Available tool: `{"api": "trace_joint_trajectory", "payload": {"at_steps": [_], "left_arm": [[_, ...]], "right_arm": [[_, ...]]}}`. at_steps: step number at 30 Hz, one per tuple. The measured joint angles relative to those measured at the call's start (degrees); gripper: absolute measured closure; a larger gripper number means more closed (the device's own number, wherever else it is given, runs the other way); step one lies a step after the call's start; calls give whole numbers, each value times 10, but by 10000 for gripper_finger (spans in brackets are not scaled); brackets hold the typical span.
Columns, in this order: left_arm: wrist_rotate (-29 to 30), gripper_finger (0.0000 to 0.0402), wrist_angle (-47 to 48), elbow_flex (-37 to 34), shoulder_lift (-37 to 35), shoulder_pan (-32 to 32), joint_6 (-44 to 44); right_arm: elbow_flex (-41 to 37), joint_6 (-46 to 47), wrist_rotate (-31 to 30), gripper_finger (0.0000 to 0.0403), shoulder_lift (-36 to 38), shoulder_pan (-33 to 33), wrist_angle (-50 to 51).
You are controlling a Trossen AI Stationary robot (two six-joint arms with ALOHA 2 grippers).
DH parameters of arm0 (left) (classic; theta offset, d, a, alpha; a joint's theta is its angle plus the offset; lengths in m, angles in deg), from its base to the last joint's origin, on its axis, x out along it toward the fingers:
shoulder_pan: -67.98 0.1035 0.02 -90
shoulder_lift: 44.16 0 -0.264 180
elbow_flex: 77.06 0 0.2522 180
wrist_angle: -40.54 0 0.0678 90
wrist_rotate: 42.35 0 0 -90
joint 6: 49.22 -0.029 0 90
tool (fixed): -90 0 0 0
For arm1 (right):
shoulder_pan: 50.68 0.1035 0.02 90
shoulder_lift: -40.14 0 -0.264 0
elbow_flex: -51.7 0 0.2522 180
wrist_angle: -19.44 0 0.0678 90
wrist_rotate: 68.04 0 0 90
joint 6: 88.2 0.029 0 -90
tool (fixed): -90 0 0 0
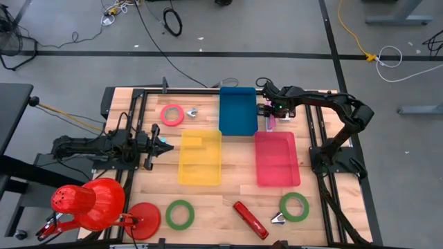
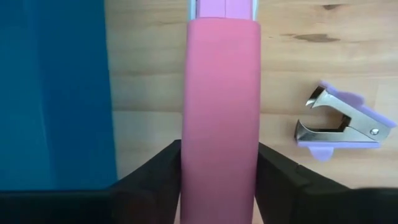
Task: Pick and place Stapler, Stapler remover, tape
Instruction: Put the pink stapler into the blue bin
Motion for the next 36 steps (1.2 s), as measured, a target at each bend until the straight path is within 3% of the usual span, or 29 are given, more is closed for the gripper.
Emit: {"api": "trace_joint_trajectory", "payload": {"at_steps": [23,36], "left_arm": [[0,385,0,0,0,0,0],[0,385,0,0,0,0,0]], "right_arm": [[0,-3,0,265,1,0,2],[20,-27,-5,263,63,0,29]]}}
